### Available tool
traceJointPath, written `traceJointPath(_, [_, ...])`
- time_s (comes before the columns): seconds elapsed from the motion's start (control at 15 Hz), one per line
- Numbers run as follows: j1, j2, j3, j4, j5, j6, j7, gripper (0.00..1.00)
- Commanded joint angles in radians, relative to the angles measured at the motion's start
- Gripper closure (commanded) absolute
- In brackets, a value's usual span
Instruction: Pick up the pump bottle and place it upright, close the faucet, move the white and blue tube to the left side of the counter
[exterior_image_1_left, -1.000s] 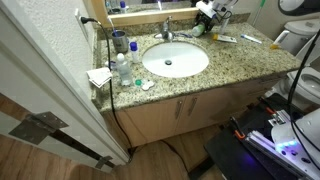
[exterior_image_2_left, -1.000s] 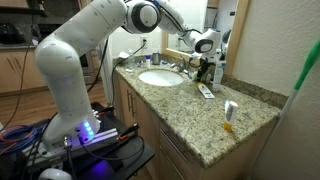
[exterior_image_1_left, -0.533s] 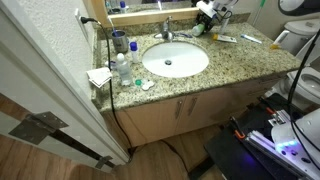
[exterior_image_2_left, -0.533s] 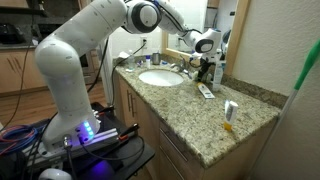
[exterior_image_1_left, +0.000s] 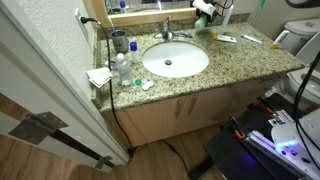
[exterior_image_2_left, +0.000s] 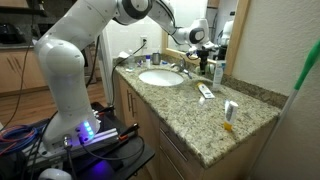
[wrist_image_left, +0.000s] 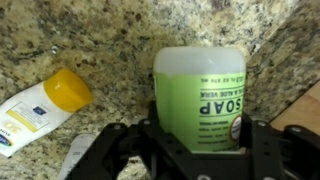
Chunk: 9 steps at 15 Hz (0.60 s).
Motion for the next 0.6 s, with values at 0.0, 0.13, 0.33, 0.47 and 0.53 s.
traceJointPath(0.0, [0.11, -0.164, -0.054, -0.234, -0.139, 0.085, 0.042, 0.58])
traceJointPath(0.13, [0.143, -0.239, -0.048, -0.32, -0.192, 0.092, 0.055, 0.58])
traceJointPath(0.33, [0.143, -0.368, 0.004, -0.449, -0.201, 0.079, 0.0, 0.58])
traceJointPath(0.47, [0.131, -0.283, 0.011, -0.339, -0.196, 0.049, 0.031, 0.33])
traceJointPath(0.53, [0.131, -0.323, 0.022, -0.382, -0.195, 0.049, 0.02, 0.33])
